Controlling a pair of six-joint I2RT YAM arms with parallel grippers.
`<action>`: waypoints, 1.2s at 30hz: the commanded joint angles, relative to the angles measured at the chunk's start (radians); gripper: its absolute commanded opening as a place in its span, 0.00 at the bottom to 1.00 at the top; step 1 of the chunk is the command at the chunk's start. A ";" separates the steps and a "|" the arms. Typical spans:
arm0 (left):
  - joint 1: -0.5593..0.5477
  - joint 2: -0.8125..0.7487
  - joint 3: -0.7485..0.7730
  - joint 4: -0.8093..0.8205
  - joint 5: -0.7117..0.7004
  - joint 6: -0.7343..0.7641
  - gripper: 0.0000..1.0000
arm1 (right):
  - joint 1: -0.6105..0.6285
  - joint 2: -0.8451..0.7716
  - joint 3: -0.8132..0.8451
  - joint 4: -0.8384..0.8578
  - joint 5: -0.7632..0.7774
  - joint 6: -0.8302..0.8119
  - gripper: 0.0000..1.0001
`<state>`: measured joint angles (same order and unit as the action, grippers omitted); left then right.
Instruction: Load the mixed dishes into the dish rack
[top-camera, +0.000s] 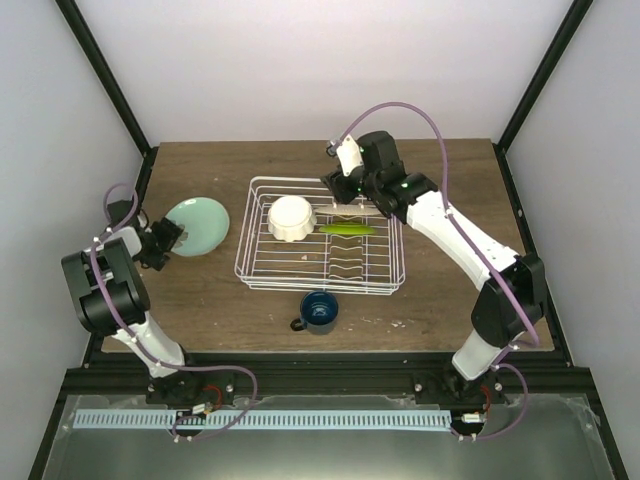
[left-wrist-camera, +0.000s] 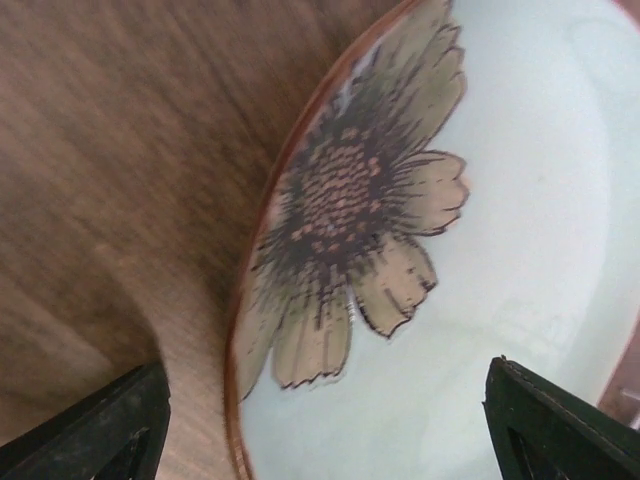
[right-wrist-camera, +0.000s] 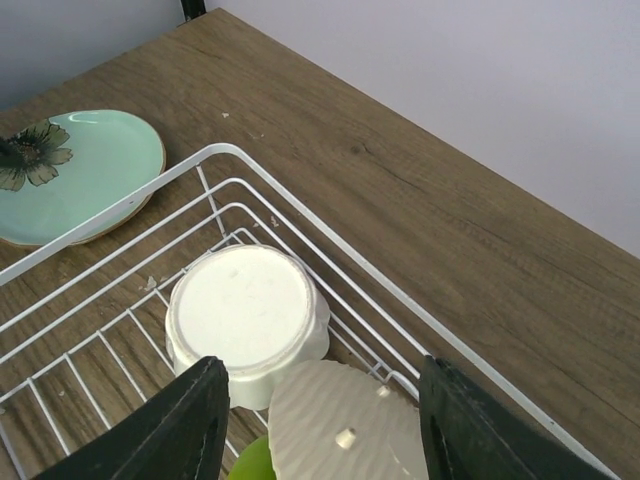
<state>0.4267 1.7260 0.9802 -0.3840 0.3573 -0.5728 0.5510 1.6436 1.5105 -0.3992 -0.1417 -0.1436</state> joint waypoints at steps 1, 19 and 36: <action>0.001 0.036 -0.035 0.134 0.065 -0.045 0.86 | 0.000 -0.008 0.053 -0.020 -0.019 0.013 0.53; -0.006 0.129 -0.049 0.240 0.125 -0.072 0.10 | 0.000 -0.003 0.053 -0.038 -0.029 0.029 0.46; -0.003 0.018 -0.131 0.452 0.305 -0.097 0.00 | 0.000 0.011 0.048 -0.032 -0.089 0.042 0.45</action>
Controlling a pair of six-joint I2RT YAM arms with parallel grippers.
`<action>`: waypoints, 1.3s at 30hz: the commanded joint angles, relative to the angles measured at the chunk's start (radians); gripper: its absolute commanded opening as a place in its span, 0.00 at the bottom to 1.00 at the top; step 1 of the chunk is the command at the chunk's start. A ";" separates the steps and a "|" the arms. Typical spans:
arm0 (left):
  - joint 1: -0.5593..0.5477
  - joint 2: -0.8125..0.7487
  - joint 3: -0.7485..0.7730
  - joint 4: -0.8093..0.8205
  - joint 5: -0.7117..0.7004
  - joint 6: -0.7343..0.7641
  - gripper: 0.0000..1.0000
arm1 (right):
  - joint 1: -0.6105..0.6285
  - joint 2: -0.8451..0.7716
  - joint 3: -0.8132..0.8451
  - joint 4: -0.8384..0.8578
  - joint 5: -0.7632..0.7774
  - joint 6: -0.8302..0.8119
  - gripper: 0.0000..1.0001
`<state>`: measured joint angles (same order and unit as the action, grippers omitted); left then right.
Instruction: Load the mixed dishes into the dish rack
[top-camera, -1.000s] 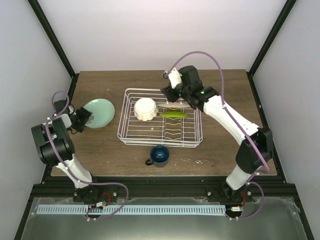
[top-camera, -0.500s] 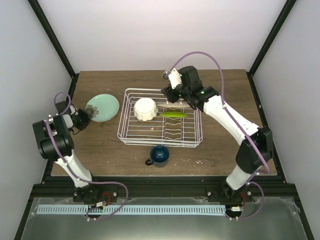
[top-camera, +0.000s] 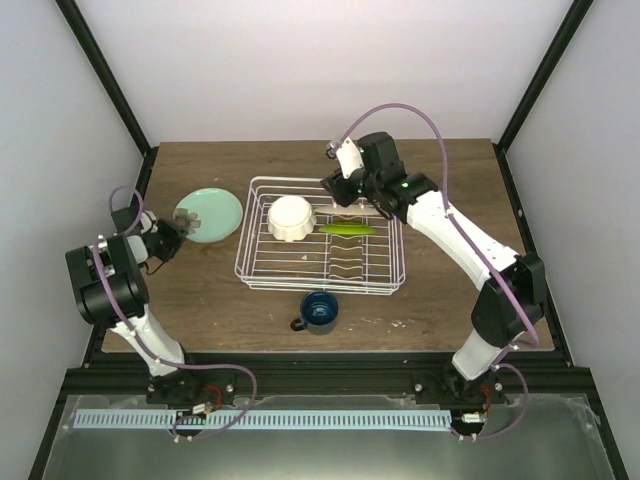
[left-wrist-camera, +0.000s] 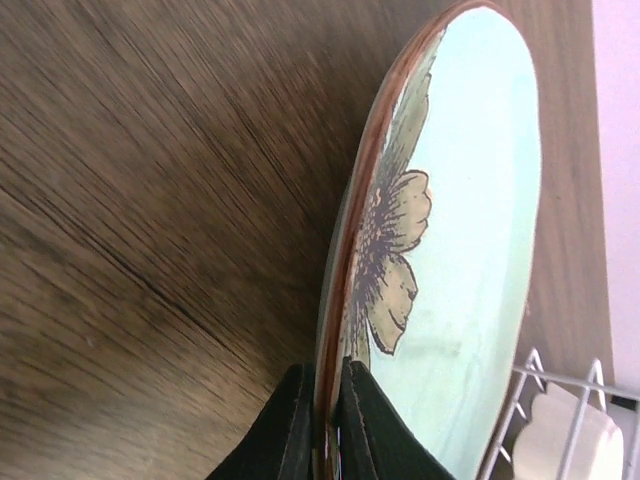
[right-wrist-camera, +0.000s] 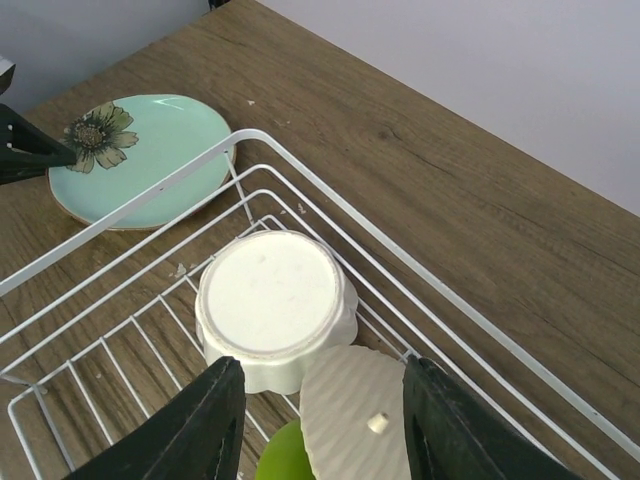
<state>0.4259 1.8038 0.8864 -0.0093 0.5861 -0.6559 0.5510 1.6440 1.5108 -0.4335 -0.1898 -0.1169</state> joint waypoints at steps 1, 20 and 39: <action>-0.001 -0.071 -0.044 0.108 0.093 -0.033 0.00 | 0.000 0.013 0.049 0.003 -0.054 0.019 0.45; 0.014 -0.236 -0.129 0.593 0.195 -0.325 0.00 | -0.001 0.061 0.053 -0.004 -0.243 0.088 0.49; -0.072 -0.544 -0.143 0.368 0.296 -0.199 0.00 | -0.005 0.282 0.219 0.165 -0.700 0.286 0.82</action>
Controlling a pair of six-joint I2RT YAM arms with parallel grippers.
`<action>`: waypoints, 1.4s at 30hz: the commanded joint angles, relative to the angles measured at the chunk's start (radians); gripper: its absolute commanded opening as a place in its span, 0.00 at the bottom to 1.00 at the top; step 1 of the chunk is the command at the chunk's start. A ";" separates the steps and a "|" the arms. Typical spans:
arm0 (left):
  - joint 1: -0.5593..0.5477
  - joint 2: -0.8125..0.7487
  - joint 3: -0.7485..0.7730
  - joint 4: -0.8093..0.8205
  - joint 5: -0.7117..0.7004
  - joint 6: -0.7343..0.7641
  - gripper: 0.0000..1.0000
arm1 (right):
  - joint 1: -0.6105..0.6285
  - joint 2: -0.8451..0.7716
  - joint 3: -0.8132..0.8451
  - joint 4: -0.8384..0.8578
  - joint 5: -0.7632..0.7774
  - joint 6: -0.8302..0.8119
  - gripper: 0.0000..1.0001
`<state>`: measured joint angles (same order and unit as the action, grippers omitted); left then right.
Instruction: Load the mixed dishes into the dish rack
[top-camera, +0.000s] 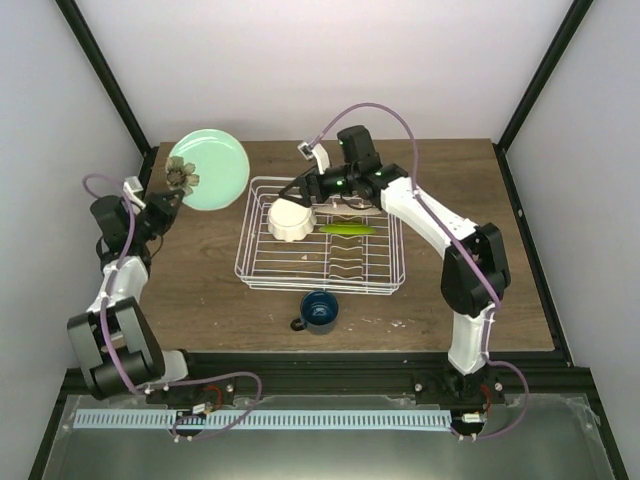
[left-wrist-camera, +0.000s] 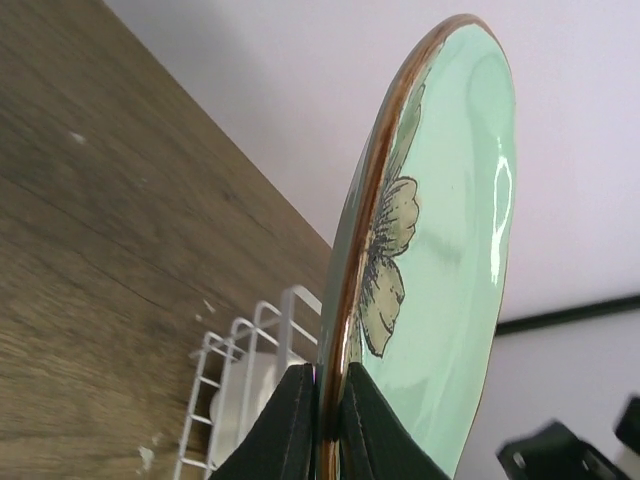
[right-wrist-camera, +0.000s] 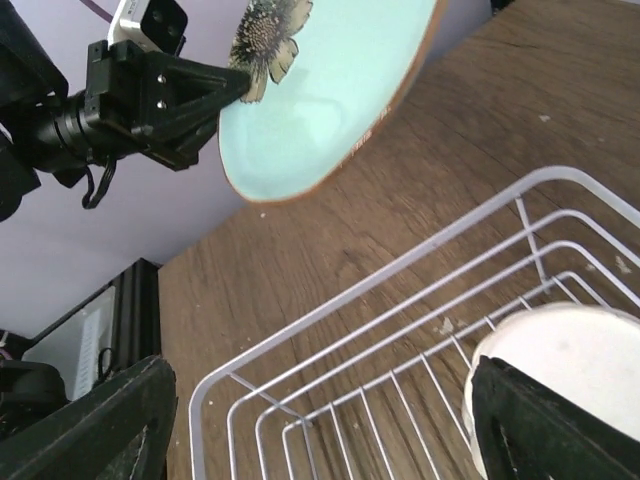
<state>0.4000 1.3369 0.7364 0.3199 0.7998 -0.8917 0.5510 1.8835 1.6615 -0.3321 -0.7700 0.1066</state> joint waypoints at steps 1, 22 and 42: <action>-0.064 -0.089 0.005 0.011 0.084 0.043 0.00 | -0.005 0.051 0.072 0.077 -0.137 0.079 0.82; -0.332 -0.132 -0.048 0.073 0.047 -0.019 0.00 | -0.005 0.152 0.103 0.227 -0.255 0.176 0.66; -0.368 -0.058 -0.004 0.023 0.047 0.067 0.41 | -0.006 0.112 0.130 0.126 -0.181 0.076 0.01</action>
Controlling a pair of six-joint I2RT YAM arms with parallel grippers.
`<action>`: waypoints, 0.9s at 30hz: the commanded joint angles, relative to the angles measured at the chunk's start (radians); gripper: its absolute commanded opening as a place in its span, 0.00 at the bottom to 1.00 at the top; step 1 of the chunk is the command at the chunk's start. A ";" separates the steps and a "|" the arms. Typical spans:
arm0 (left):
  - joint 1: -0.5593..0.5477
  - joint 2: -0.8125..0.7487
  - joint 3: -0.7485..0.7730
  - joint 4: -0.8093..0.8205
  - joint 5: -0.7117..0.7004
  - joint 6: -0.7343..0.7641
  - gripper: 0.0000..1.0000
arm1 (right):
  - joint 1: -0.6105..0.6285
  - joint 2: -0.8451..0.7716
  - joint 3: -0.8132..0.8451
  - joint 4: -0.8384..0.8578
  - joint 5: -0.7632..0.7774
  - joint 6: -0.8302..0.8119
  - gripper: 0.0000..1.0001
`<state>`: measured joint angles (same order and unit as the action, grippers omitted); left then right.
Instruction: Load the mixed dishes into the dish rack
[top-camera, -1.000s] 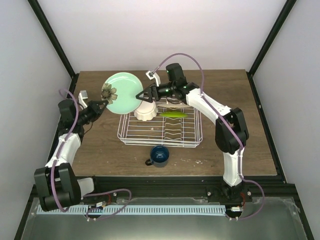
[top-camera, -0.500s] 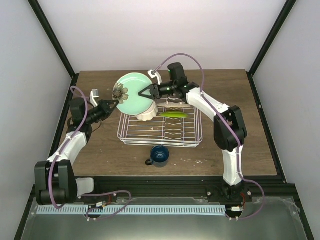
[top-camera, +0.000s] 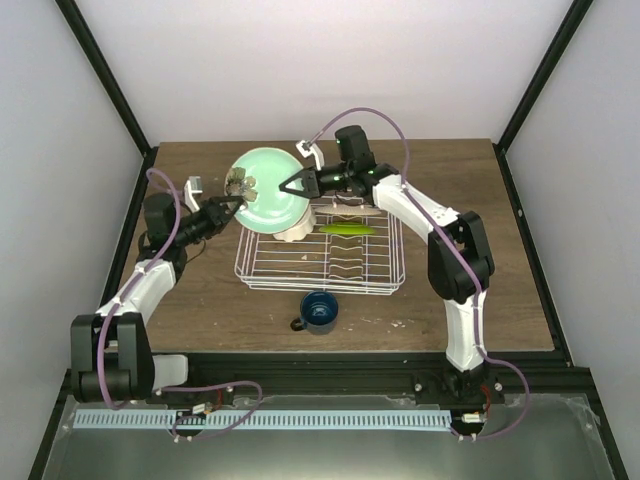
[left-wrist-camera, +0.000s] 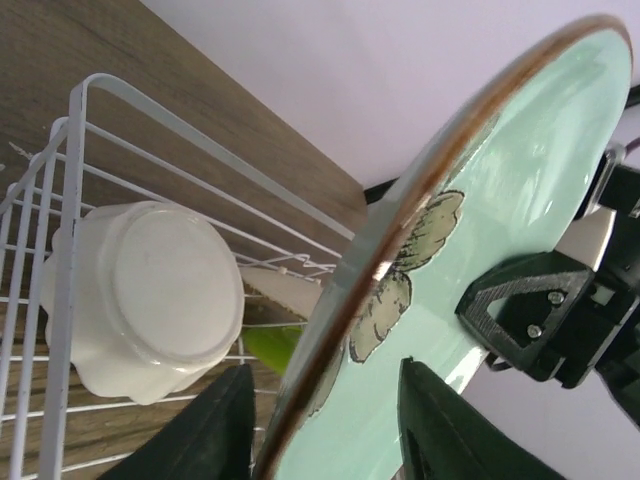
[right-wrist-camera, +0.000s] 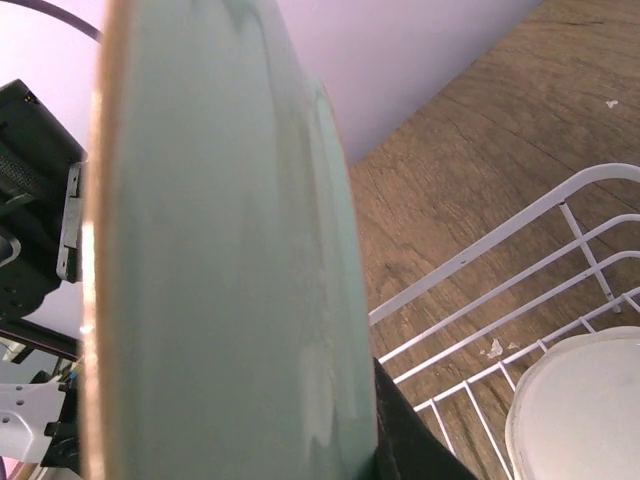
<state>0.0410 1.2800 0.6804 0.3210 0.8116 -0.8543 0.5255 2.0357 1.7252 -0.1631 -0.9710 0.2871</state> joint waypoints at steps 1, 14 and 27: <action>-0.008 0.000 0.054 0.004 0.035 0.037 0.46 | 0.019 -0.043 0.076 -0.062 0.031 -0.120 0.01; 0.146 -0.034 0.194 -0.296 -0.023 0.230 0.81 | -0.035 -0.185 0.084 -0.265 0.340 -0.356 0.01; 0.263 0.106 0.359 -0.414 -0.085 0.302 0.84 | 0.073 -0.546 -0.096 -0.459 0.633 -0.838 0.01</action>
<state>0.3008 1.3392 1.0115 -0.0811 0.7177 -0.5655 0.5255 1.6516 1.6676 -0.6296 -0.4053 -0.3454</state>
